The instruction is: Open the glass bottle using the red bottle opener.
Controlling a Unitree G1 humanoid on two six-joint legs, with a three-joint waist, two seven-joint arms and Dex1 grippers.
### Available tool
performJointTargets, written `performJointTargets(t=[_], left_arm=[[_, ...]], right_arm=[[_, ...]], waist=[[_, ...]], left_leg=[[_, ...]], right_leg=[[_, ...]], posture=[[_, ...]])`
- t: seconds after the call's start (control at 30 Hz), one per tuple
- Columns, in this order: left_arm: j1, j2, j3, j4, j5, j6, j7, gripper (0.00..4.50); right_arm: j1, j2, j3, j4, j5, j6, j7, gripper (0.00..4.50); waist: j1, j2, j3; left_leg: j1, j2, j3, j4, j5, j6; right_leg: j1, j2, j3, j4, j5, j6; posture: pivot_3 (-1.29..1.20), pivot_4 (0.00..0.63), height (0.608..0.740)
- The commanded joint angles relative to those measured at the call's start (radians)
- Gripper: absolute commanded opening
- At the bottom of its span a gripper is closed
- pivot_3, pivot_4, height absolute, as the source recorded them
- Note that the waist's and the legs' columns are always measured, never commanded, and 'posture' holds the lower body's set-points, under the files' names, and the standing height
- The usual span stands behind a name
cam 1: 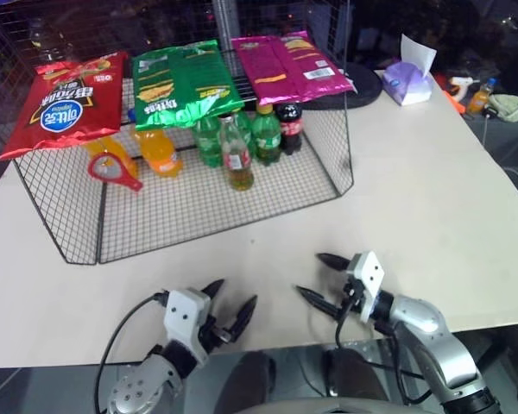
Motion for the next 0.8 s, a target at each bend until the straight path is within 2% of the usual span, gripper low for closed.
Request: performJointTargets(t=[0.03,0.8], left_arm=[[0.028,0.009,-0.024,-0.014,0.009,-0.013,-0.012,4.18],[0.029,-0.023,-0.024,0.05,0.037,-0.12,0.02,4.18]], right_arm=[[0.011,-0.005,0.005,-0.026,-0.001,0.003,-0.003,4.4],[-0.001,-0.042,-0.011,0.008,0.004,-0.028,0.027,4.4]], waist=[[0.0,0.0,0.0],[0.001,0.0,0.0]], left_leg=[[0.0,0.0,0.0,0.0,0.0,0.0],[0.0,0.0,0.0,0.0,0.0,0.001]], right_leg=[[0.0,0.0,0.0,0.0,0.0,0.0],[0.0,0.003,0.0,0.0,0.0,0.0]], posture=[[0.0,0.15,0.74],[0.0,0.15,0.74]])
